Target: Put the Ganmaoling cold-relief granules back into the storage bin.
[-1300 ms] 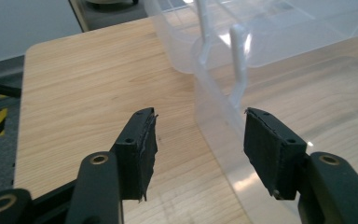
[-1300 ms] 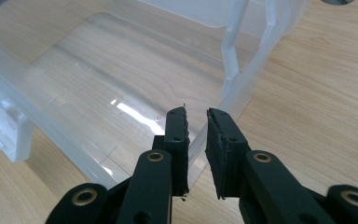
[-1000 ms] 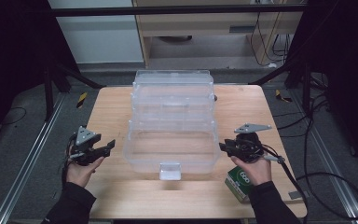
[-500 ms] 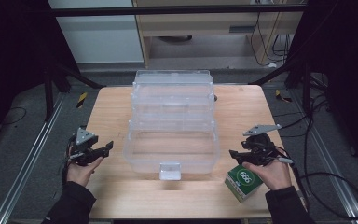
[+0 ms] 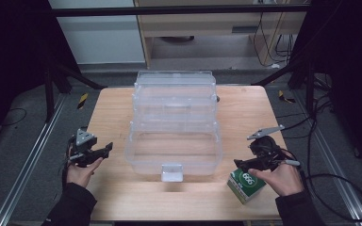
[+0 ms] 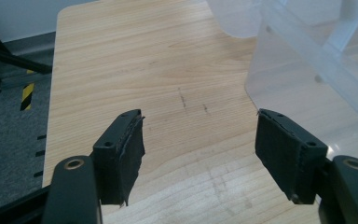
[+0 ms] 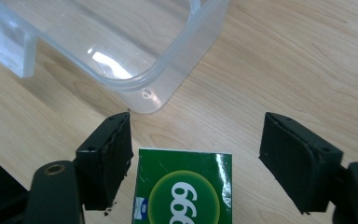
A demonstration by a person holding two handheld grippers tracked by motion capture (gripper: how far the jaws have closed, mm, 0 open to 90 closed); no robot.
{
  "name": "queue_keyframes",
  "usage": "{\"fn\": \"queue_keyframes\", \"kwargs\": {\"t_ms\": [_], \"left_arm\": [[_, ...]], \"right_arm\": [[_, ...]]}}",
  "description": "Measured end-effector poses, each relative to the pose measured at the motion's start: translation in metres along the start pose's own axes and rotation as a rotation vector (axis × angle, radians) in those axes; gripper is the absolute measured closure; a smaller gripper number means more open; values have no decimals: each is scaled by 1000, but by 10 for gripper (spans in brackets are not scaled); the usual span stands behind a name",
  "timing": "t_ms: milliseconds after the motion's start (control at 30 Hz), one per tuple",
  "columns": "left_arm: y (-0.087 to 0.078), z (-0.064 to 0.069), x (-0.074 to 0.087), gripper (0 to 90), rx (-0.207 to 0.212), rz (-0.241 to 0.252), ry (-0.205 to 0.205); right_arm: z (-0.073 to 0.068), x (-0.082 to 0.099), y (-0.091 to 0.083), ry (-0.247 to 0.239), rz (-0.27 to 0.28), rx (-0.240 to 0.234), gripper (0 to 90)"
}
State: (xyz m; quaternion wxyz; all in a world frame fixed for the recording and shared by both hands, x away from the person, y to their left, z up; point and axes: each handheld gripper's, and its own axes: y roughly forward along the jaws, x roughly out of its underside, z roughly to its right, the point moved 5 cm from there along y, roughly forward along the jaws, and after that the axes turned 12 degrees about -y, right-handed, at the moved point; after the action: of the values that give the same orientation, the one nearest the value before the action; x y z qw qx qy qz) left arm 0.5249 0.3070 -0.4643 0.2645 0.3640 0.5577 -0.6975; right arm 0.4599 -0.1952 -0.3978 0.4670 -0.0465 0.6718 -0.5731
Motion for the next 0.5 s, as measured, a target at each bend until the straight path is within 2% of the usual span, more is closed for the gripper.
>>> {"fn": "queue_keyframes", "kwargs": {"t_ms": [267, 500], "left_arm": [[1, -6, 1, 319, -17, -17, -20], [2, -6, 2, 298, -24, -29, -18]], "right_arm": [[-6, 4, -1, -4, -51, -7, 202], [-12, 8, 3, -14, -102, -14, 158]]}}
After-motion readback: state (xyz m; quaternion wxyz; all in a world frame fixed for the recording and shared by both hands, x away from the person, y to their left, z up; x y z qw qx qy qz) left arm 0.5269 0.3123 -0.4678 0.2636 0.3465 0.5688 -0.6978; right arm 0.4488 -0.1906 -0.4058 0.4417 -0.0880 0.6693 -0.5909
